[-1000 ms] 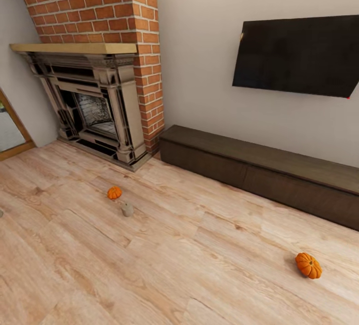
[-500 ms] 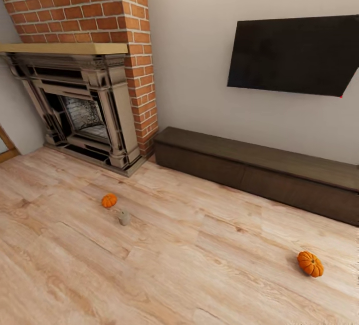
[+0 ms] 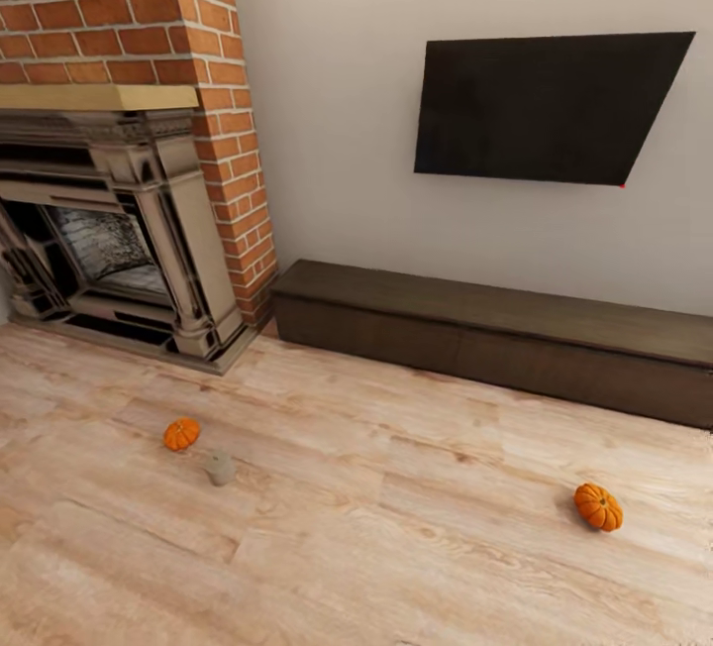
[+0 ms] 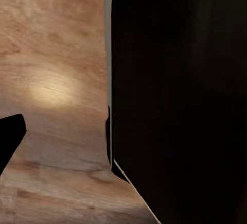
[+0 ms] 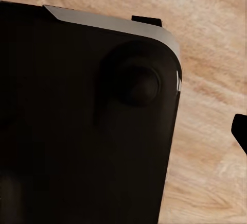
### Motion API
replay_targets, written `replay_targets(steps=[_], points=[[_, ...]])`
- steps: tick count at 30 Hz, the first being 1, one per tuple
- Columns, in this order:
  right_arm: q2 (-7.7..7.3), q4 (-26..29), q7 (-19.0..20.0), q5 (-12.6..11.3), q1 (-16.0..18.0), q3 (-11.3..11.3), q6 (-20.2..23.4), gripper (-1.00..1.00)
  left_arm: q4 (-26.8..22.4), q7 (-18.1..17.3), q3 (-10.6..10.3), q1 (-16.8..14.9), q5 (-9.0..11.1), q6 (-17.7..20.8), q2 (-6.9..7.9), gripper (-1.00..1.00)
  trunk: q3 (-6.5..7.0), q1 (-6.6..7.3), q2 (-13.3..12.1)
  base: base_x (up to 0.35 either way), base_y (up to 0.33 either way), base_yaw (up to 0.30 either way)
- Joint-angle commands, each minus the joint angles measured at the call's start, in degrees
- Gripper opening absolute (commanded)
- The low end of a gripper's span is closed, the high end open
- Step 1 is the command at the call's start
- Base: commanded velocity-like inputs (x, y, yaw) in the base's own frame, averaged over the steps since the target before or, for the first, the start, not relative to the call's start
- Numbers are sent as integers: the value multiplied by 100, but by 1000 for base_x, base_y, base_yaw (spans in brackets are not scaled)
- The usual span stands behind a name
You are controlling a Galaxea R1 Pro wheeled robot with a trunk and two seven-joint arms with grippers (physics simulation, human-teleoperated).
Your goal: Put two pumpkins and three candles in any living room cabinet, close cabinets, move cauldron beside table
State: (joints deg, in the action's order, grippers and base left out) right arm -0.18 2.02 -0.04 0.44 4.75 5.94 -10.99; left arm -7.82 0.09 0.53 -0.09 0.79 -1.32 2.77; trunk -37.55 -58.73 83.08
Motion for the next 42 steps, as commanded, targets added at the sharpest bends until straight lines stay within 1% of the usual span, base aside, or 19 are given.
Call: replay_targets(steps=[1, 11, 36, 42], points=[[0, 0, 2, 0, 0, 1, 0, 100, 0, 0, 0, 0, 0, 0, -2, 100, 0, 0, 0, 247, 243, -294], [0, 0, 7, -5, 0, -5, 0, 100, 0, 3, 0, 0, 0, 0, -6, 100, 0, 0, 0, 268, 212, -294], [0, 0, 9, -18, 0, -5, 0, 100, 0, 9, -4, 0, 0, 0, -15, 100, 0, 0, 0, 297, 154, -293], [0, 0, 5, -18, 0, 1, 0, 100, 0, 9, -6, 0, 0, 0, -14, 100, 0, 0, 0, 298, 178, -85]])
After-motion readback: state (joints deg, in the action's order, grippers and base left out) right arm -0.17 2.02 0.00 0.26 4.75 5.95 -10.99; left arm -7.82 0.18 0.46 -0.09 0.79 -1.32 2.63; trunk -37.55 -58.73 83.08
